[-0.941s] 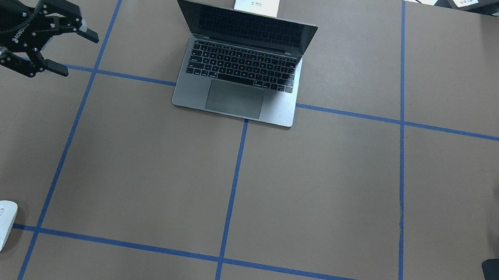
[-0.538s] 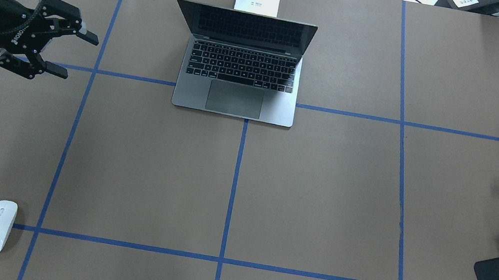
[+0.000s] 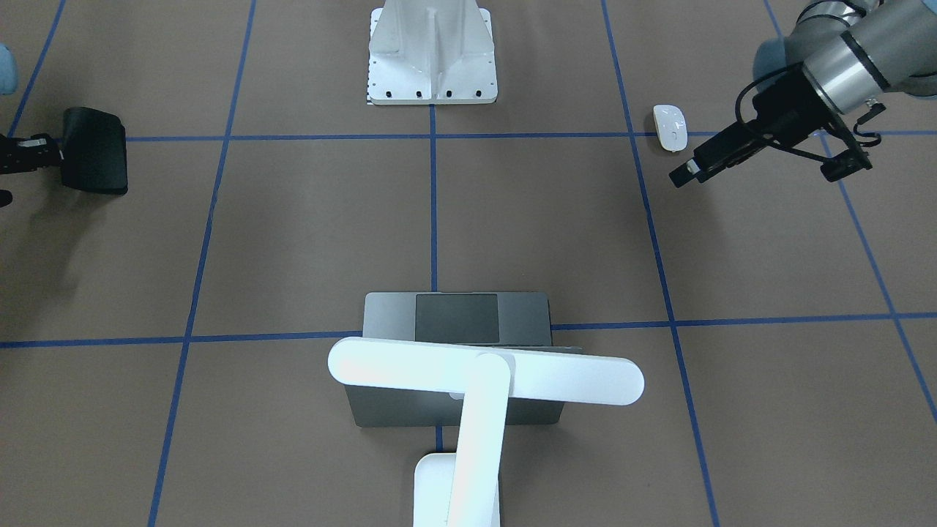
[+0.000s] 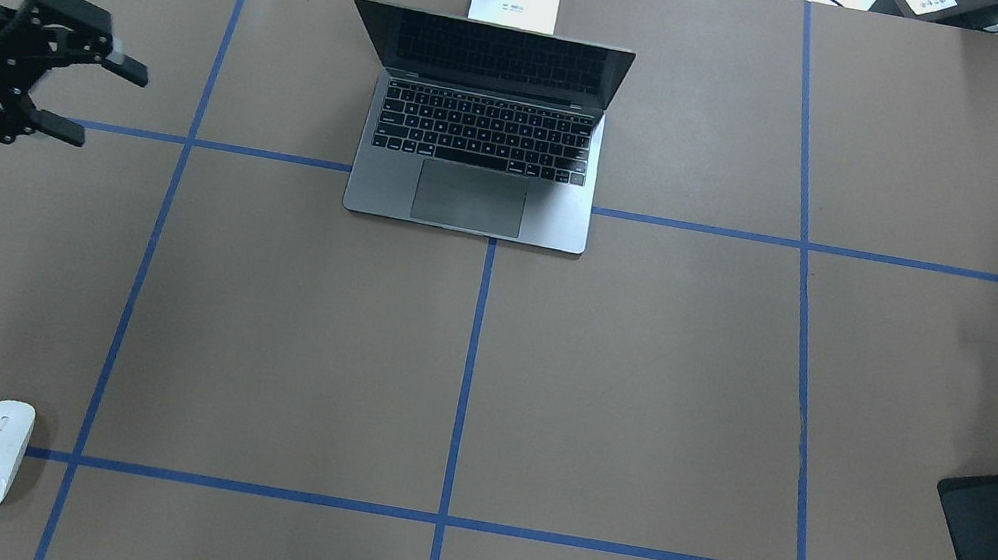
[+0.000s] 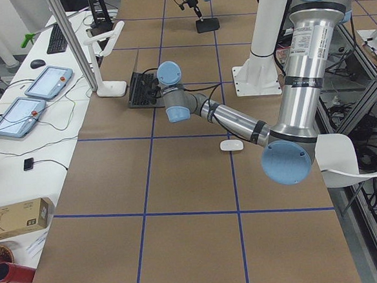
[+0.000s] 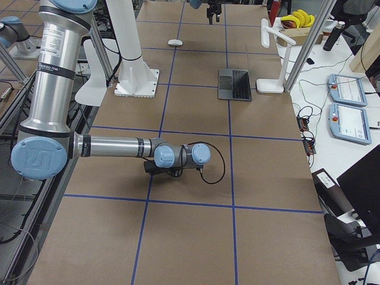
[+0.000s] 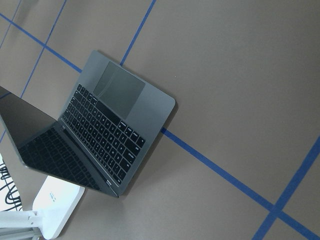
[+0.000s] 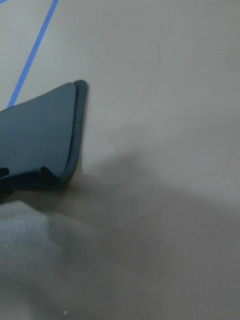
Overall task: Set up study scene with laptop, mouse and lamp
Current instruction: 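Withdraw the left gripper from the laptop while the right gripper grasps the mouse pad, then carry the black mouse pad with the right gripper beside the laptop and release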
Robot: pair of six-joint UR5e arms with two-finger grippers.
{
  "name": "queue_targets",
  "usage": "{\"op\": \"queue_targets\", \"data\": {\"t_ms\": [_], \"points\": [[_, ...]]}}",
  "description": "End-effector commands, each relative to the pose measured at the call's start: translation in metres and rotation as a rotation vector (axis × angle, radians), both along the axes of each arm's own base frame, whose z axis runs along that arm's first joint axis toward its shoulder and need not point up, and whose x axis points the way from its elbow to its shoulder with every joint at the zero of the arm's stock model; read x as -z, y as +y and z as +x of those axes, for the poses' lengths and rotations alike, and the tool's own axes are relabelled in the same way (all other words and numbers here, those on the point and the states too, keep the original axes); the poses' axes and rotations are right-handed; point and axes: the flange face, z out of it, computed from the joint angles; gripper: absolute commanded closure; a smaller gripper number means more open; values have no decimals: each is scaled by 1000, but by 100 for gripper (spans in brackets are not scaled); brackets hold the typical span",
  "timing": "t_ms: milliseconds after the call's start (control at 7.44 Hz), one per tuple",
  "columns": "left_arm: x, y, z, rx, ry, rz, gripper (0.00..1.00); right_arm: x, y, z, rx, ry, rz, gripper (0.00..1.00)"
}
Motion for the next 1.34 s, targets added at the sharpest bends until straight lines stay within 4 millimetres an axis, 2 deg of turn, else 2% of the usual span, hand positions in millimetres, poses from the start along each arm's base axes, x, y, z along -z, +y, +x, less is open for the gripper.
{"op": "queue_targets", "data": {"t_ms": [0, 134, 269, 403, 672, 806, 941, 1209], "points": [[-58, 1, -35, 10, -87, 93, 0, 19, -20, 37, -103, -13, 37, 100], [-94, 5, -53, 7, -141, 144, 0, 33, -30, 49, -141, -14, 64, 100], [-128, 9, -62, -11, -186, 181, 0, 45, -45, 62, -184, -19, 90, 100], [-150, 3, -72, -13, -220, 216, 0, 57, -61, 70, -211, -22, 117, 100], [-215, -7, -99, -33, -303, 285, 0, 91, -108, 82, -255, 89, 184, 100], [-249, -10, -117, -42, -344, 317, 0, 119, -134, 91, -281, 140, 215, 100], [-268, -11, -137, -33, -376, 347, 0, 142, -152, 93, -287, 202, 235, 100], [-298, -11, -159, -46, -426, 405, 0, 201, -190, 93, -298, 280, 244, 100]]}}
